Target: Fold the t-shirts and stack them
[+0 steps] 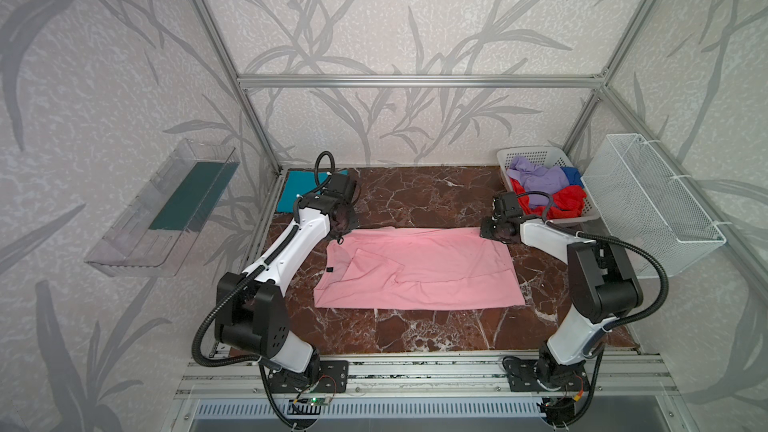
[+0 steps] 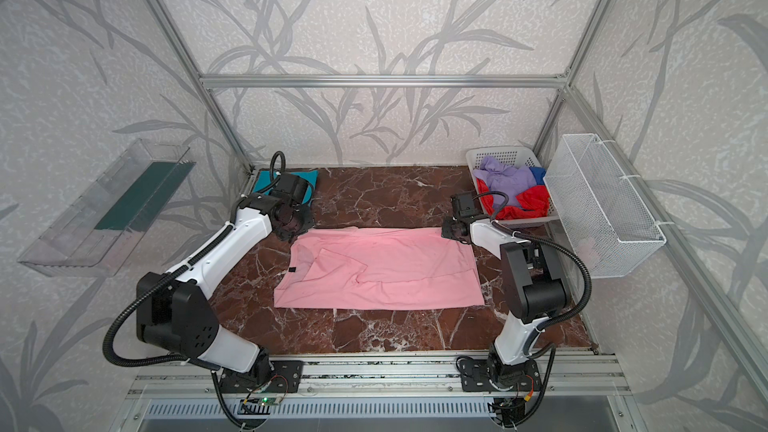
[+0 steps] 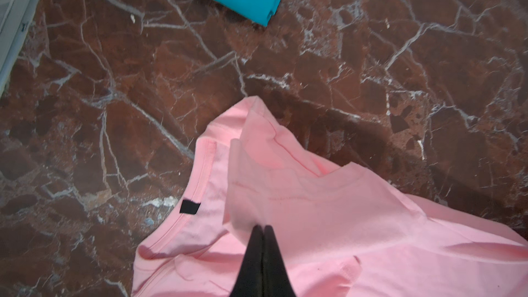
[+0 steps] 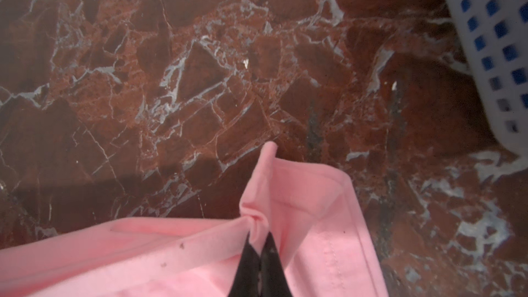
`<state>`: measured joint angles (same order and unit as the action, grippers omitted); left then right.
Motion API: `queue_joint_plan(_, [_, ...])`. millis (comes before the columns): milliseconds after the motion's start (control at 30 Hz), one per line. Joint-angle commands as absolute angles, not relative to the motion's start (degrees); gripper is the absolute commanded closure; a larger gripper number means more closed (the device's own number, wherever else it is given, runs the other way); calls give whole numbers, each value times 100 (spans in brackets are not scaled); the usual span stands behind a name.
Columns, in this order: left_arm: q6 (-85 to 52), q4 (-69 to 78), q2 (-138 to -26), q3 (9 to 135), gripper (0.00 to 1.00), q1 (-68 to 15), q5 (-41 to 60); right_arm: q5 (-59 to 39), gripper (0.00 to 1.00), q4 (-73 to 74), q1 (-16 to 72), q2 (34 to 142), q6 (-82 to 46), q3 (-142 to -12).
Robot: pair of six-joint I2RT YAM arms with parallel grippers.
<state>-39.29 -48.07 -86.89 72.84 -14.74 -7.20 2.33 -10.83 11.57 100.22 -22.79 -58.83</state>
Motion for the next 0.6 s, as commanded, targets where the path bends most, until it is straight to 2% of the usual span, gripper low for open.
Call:
queue_joint_plan(0, [-4173,-5023,-8474,6830,100,-1488,-734,282,100,-967,1142,9809,-2364,-5793])
queue_joint_plan(367, [-4617,-4898,-8518,5319,100,-1899,-541,273,100,-889,1160,9603,-2438,-5439])
queue_joint_plan(567, [-4703,-4938,-8517,5158,100,-2126,-605,290,100,-783,1237,9347,-2530,-5033])
